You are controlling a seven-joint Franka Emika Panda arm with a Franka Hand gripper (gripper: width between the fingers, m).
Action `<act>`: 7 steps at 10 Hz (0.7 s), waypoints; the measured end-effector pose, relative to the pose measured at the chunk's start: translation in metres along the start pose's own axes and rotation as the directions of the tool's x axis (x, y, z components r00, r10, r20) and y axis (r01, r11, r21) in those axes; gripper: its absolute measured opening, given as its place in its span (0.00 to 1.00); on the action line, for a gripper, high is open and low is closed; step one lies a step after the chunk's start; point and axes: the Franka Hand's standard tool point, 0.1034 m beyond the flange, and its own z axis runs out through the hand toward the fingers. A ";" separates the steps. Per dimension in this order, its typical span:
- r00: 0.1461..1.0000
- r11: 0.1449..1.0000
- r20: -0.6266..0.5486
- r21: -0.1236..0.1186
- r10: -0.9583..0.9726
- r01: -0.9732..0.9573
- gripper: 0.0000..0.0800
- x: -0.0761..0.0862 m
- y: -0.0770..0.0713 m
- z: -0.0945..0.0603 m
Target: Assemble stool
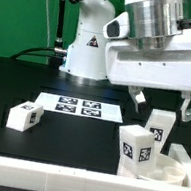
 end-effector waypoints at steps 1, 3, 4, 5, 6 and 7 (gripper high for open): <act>0.994 0.994 -0.004 -0.005 -0.109 0.109 0.81 -0.001 -0.001 -0.001; 0.971 0.971 -0.011 -0.006 -0.238 0.238 0.81 -0.001 -0.003 -0.002; 0.963 0.964 -0.024 -0.003 -0.268 0.268 0.81 0.000 -0.004 -0.002; 0.944 0.945 -0.024 -0.005 -0.328 0.328 0.81 0.000 -0.003 -0.001; 0.920 0.920 -0.023 -0.007 -0.392 0.392 0.81 0.001 -0.002 -0.001; 0.905 0.905 -0.023 -0.008 -0.425 0.425 0.81 0.001 -0.002 -0.001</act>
Offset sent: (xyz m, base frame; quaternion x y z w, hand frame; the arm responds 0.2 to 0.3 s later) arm -0.0024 0.0017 0.0027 0.0088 0.0383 -0.1377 0.9897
